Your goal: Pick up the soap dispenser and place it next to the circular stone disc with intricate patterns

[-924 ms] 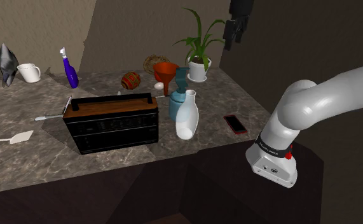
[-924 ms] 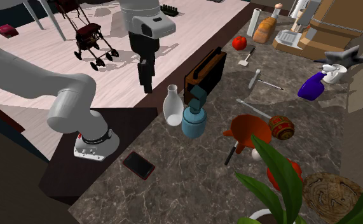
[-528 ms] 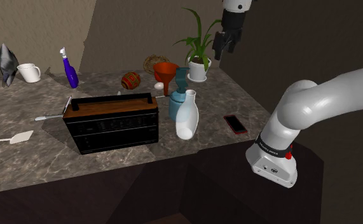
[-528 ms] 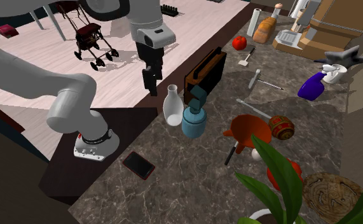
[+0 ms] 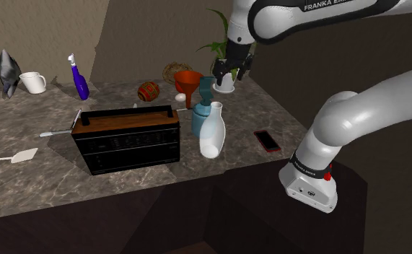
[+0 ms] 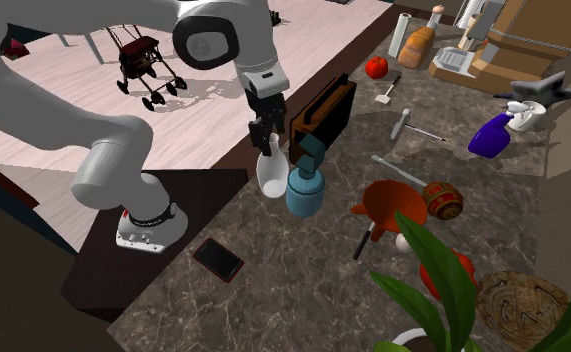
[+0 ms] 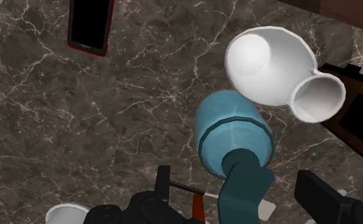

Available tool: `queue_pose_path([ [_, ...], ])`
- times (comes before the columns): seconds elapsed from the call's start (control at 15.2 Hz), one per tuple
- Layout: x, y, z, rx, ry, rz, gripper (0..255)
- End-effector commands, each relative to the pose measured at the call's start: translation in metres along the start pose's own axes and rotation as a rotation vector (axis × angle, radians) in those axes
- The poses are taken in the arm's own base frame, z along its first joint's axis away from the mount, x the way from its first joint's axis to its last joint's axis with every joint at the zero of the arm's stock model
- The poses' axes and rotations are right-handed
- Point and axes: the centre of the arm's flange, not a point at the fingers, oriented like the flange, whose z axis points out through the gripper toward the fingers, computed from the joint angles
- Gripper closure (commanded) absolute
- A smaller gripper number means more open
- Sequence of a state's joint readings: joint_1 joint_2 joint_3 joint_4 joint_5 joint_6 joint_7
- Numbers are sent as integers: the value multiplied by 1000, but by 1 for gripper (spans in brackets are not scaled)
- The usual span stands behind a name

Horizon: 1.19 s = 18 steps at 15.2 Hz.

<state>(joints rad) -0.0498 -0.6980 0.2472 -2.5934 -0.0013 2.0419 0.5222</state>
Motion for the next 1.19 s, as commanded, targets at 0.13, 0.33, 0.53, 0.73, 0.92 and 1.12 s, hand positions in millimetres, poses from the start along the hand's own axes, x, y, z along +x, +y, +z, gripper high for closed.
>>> queue_pose_path([
  [0.13,10,-34,35,10,62,137,0],
  [0.33,19,-54,56,14,97,216,0],
  [0.53,20,-54,71,14,97,216,0],
  [0.73,22,-54,87,14,97,216,0],
  [0.92,23,-54,95,15,97,216,0],
  [1.12,23,-54,95,14,97,216,0],
])
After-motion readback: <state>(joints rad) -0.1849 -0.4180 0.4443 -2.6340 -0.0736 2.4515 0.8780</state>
